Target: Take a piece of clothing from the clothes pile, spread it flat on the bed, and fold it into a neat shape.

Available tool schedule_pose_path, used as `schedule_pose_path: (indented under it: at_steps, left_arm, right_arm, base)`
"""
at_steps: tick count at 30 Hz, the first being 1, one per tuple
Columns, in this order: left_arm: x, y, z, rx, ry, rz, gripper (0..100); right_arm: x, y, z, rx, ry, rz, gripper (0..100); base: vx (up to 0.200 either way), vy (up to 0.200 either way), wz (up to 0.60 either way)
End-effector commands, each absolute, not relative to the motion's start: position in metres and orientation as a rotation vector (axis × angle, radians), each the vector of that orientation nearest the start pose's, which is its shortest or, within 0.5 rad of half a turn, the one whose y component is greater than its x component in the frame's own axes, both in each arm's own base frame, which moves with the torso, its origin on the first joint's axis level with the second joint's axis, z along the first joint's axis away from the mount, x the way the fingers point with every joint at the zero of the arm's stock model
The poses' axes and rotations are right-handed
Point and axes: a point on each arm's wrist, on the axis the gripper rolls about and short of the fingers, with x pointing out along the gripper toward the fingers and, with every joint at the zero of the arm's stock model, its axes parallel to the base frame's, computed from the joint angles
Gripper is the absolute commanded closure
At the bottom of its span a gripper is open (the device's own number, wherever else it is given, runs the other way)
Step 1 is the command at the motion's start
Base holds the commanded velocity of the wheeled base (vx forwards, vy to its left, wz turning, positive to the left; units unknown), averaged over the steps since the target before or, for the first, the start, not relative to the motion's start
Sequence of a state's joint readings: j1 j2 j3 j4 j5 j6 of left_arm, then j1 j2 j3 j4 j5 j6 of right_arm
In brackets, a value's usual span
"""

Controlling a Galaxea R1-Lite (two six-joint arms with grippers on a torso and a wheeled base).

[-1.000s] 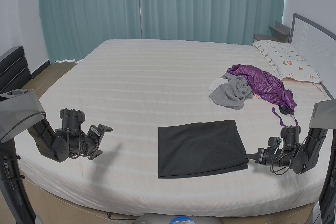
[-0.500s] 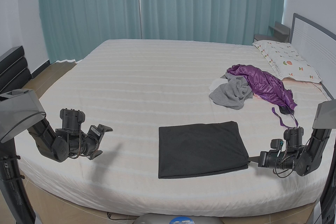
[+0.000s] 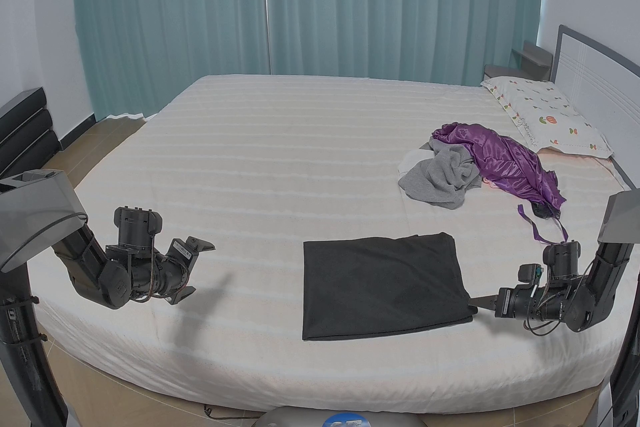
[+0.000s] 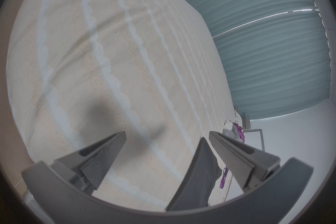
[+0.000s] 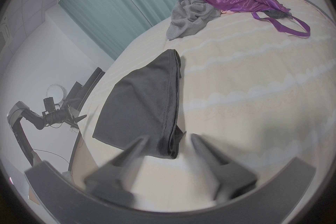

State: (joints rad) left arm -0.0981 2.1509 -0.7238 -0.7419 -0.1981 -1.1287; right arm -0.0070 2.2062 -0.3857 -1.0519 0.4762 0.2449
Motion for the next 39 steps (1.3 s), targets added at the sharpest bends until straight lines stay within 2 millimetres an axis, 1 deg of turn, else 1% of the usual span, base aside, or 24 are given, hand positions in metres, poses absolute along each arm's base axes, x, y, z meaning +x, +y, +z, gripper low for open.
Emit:
schedule_pose_path:
  at_steps: [1,3,4,5,6,7,9,12,13,14,17,19,22,24,25,29,30,32,39]
  left_arm:
    - [0.341,-0.038,0.024,-1.108,0.774,0.135,0]
    - [0.341,-0.038,0.024,-1.108,0.774,0.135,0]
    - [0.341,-0.038,0.024,-1.108,0.774,0.135,0]
    - [0.341,-0.038,0.024,-1.108,0.774,0.135,0]
    - [0.341,-0.038,0.024,-1.108,0.774,0.135,0]
    - [0.341,-0.038,0.024,-1.108,0.775,0.136,0]
    - [0.341,-0.038,0.024,-1.108,0.775,0.136,0]
    - [0.341,-0.038,0.024,-1.108,0.775,0.136,0]
    - [0.341,-0.038,0.024,-1.108,0.775,0.136,0]
    - [0.341,-0.038,0.024,-1.108,0.775,0.136,0]
    - [0.341,-0.038,0.024,-1.108,0.775,0.136,0]
    - [0.341,-0.038,0.024,-1.108,0.775,0.136,0]
    - [0.341,-0.038,0.024,-1.108,0.775,0.136,0]
    - [0.341,-0.038,0.024,-1.108,0.775,0.136,0]
    - [0.341,-0.038,0.024,-1.108,0.775,0.136,0]
    - [0.341,-0.038,0.024,-1.108,0.775,0.136,0]
    - [0.341,-0.038,0.024,-1.108,0.775,0.136,0]
    - [0.341,-0.038,0.024,-1.108,0.775,0.136,0]
    - [0.341,-0.038,0.024,-1.108,0.775,0.137,0]
  right_arm:
    - [0.289,0.009,-0.012,0.417,0.773,0.357,0]
    - [0.3,0.012,-0.01,0.439,0.751,0.357,0]
    - [0.309,0.015,-0.008,0.469,0.736,0.352,0]
    - [0.314,0.019,-0.007,0.487,0.731,0.355,0]
    - [0.329,0.027,-0.007,0.535,0.714,0.353,0]
    - [0.331,0.027,-0.007,0.541,0.713,0.351,0]
    - [0.359,0.037,-0.012,0.603,0.686,0.3,0]
    - [0.387,0.044,-0.02,0.611,0.669,0.253,0]
    - [0.39,0.045,-0.02,0.612,0.669,0.249,0]
    - [0.401,0.046,-0.023,0.617,0.67,0.235,0]
    - [0.417,0.049,-0.024,0.649,0.67,0.227,0]
    - [0.423,0.053,-0.026,0.656,0.682,0.23,0]
    - [0.432,0.054,-0.036,0.659,0.688,0.229,0]
    - [0.437,0.055,-0.038,0.661,0.677,0.23,0]
    - [0.439,0.055,-0.039,0.661,0.677,0.23,100]
    - [0.441,0.054,-0.039,0.662,0.666,0.231,100]
    - [0.444,0.05,-0.034,0.666,0.65,0.227,100]
    - [0.444,0.047,-0.033,0.668,0.645,0.222,100]
    - [0.448,0.046,-0.029,0.672,0.626,0.223,100]
  base:
    - [0.0,0.0,0.0]
    - [0.0,0.0,0.0]
    - [0.0,0.0,0.0]
    - [0.0,0.0,0.0]
    - [0.0,0.0,0.0]
    - [0.0,0.0,0.0]
    - [0.0,0.0,0.0]
    - [0.0,0.0,0.0]
    - [0.0,0.0,0.0]
    - [0.0,0.0,0.0]
    - [0.0,0.0,0.0]
    - [0.0,0.0,0.0]
    - [0.0,0.0,0.0]
    - [0.0,0.0,0.0]
    - [0.0,0.0,0.0]
    - [0.0,0.0,0.0]
    - [0.0,0.0,0.0]
    - [0.0,0.0,0.0]
    - [0.0,0.0,0.0]
